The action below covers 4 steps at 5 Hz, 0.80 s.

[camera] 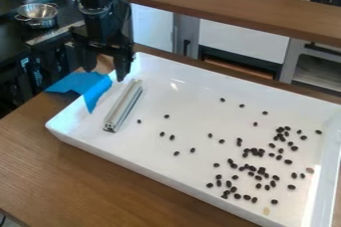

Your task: Sweep into pile

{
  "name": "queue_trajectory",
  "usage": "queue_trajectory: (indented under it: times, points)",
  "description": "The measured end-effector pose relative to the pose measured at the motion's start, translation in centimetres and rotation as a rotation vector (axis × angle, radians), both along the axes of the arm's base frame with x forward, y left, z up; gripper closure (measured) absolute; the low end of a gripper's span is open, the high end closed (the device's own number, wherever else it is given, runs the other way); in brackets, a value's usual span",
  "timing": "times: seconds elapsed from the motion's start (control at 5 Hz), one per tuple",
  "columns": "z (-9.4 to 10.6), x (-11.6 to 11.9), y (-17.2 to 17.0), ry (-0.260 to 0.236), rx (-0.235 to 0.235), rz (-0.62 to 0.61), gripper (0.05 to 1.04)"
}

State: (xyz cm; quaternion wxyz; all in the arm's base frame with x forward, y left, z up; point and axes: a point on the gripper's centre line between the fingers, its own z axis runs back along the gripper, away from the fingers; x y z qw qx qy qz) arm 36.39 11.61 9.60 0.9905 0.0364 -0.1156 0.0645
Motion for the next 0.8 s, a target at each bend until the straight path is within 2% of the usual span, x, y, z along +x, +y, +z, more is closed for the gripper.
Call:
queue_trajectory:
  times: [0.2, 0.4, 0.6, 0.8]
  points:
    - [-1.4, -0.1, -0.1, 0.035, -0.013, 0.006, 0.084]
    - [-1.8, 0.3, -0.2, 0.023, 0.009, 0.055, 0.084]
    - [-3.1, 0.4, -0.6, 0.047, -0.006, 0.092, 0.084]
    - [-3.3, 1.4, -0.8, 0.054, -0.044, 0.149, 0.084]
